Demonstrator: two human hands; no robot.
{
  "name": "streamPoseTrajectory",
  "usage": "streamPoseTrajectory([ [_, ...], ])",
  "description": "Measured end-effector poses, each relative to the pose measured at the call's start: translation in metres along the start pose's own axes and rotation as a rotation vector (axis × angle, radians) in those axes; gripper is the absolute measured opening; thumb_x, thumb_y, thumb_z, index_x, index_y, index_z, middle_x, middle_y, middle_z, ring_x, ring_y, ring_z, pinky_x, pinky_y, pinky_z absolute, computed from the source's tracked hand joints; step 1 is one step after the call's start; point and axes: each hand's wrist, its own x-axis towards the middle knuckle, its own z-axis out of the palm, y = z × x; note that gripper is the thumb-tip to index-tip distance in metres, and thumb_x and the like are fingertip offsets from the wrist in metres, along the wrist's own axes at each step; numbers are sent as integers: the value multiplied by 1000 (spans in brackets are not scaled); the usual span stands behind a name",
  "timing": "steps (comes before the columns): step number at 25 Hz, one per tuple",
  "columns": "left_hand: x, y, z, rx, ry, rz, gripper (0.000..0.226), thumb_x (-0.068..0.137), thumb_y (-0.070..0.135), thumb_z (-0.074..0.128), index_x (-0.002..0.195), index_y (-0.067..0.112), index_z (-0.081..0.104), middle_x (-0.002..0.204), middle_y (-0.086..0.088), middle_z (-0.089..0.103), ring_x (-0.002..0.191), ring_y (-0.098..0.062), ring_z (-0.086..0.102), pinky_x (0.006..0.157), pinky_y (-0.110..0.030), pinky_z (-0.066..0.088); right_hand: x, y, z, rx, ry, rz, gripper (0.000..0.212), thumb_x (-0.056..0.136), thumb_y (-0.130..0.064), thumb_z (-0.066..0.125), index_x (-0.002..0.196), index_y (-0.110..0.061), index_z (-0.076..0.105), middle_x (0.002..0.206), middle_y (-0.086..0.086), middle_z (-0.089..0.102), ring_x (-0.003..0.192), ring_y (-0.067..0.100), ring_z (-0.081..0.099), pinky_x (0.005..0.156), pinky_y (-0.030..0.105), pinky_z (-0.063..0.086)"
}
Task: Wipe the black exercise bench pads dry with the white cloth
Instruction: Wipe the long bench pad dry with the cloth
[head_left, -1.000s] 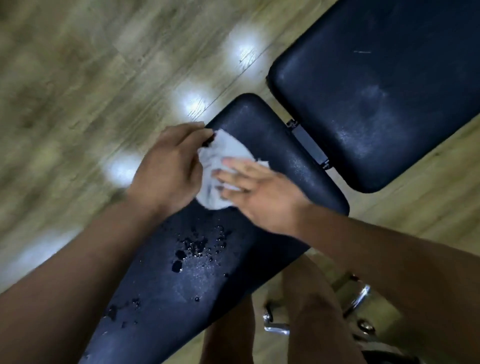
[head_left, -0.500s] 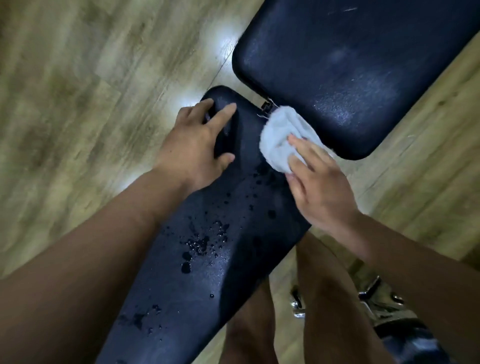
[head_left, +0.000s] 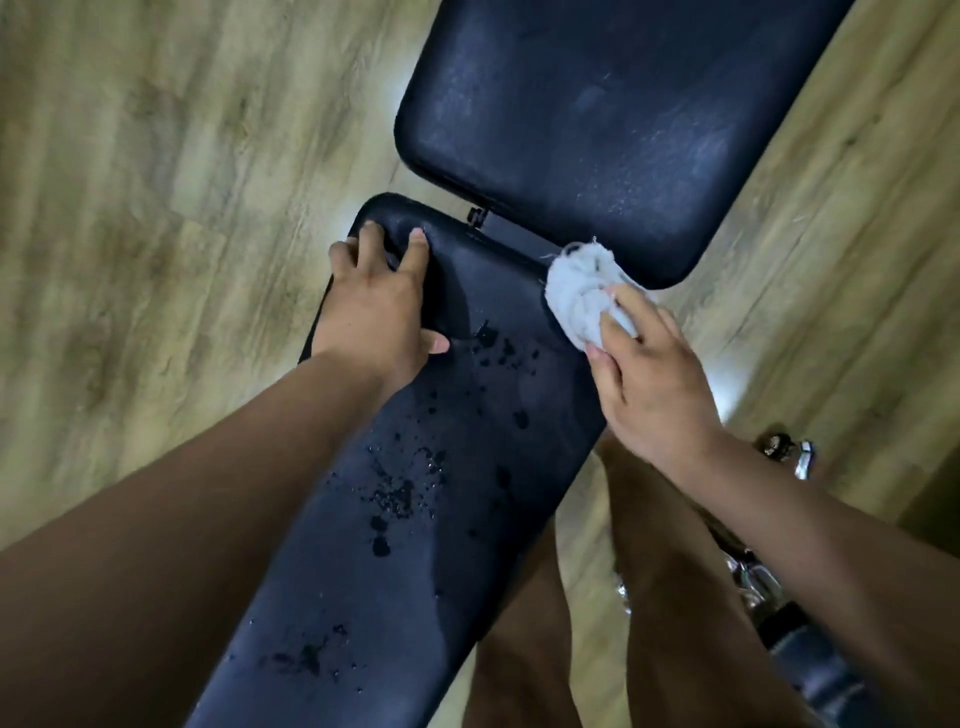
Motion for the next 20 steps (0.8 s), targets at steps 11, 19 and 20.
streamPoseTrajectory([
  [11, 10, 7, 5, 97, 49, 9, 96, 68, 38, 85, 139, 14, 26, 144, -21, 22, 121, -47, 33, 96, -48, 41, 34, -10, 18, 120, 123, 101, 22, 95, -20, 46, 102, -2, 59, 117, 13, 60, 97, 35, 57, 80, 42, 50],
  [19, 23, 18, -15, 139, -84, -24, 95, 57, 35, 93, 120, 17, 24, 137, -24, 21, 121, -48, 31, 82, -52, 52, -63, -23, 14, 248, -23, 344, 16, 98, -20, 46, 106, -7, 49, 149, 19, 37, 109, 37, 59, 78, 38, 55],
  [20, 24, 18, -14, 130, -74, -20, 94, 56, 34, 93, 119, 16, 26, 135, -23, 23, 119, -48, 32, 81, -52, 51, -52, -26, 15, 229, -23, 388, 22, 98, -24, 45, 111, -6, 46, 147, 22, 36, 105, 39, 59, 74, 40, 55],
])
